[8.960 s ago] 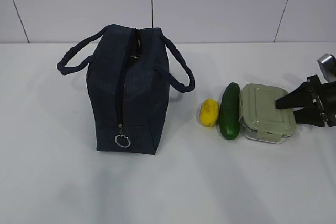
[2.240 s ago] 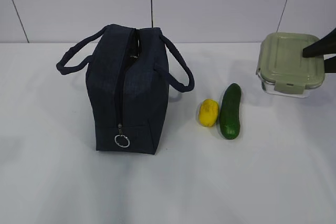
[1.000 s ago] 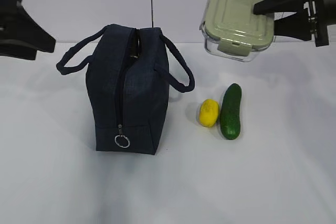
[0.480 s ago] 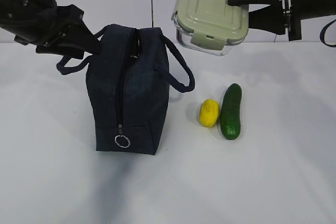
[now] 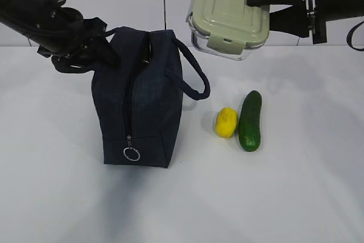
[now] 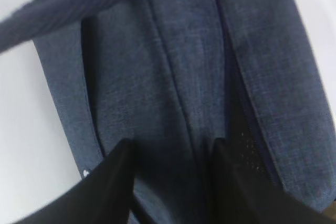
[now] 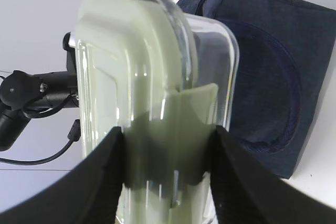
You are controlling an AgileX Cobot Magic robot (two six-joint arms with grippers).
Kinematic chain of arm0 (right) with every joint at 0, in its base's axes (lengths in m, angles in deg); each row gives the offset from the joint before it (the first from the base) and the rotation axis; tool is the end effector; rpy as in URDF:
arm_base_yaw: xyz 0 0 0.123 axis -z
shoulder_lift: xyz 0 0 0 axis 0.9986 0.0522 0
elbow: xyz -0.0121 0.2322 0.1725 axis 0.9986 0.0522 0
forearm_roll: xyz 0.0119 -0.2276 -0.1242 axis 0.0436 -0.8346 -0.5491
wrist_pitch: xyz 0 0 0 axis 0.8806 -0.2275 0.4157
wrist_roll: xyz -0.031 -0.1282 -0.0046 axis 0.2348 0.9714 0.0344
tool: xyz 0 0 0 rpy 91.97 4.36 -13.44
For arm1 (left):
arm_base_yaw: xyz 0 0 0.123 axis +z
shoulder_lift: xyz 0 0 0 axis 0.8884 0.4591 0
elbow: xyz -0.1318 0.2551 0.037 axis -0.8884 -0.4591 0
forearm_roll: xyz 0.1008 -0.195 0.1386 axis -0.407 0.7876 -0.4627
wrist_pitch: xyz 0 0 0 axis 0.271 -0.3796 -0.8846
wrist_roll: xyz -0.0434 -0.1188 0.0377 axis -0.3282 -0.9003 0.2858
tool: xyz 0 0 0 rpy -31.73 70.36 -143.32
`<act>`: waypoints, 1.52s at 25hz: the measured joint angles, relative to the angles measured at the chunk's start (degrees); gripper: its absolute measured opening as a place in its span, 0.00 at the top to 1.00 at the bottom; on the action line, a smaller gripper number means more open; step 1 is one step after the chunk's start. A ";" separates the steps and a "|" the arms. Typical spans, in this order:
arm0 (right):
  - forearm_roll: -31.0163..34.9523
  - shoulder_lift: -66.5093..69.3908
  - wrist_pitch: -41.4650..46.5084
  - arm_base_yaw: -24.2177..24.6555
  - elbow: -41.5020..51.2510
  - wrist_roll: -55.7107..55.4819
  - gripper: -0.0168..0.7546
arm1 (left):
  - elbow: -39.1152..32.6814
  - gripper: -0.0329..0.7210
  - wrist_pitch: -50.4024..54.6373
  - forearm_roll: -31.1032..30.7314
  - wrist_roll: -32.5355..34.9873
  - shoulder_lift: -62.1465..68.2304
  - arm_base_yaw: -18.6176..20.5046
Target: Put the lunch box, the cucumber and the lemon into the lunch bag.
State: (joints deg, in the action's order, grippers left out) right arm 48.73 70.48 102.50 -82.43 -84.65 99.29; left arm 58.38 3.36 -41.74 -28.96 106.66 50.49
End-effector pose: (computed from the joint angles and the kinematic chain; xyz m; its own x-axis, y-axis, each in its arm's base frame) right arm 0.3843 0.0892 0.2957 -0.8875 0.2432 -0.3913 -0.2713 0.4106 0.8705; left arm 0.4003 -0.1570 0.2190 -0.8789 0.1086 -0.4646 0.3597 0.7906 -0.4956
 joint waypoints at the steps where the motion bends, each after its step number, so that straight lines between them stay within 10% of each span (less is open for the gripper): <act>1: 0.00 0.00 0.00 0.00 0.00 0.04 0.50 | 0.00 0.55 0.25 0.00 0.00 0.37 0.00; 8: 0.49 0.00 0.00 0.00 0.00 0.04 0.50 | 1.89 0.96 2.63 0.00 0.92 0.62 -0.09; 38: -1.36 2.81 -7.66 -3.91 0.00 1.20 0.50 | 8.92 0.96 10.50 16.16 4.24 -2.24 -4.39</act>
State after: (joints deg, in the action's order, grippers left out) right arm 47.37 73.28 94.84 -86.33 -84.65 100.49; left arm 67.29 13.86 -25.58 -24.72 104.41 46.10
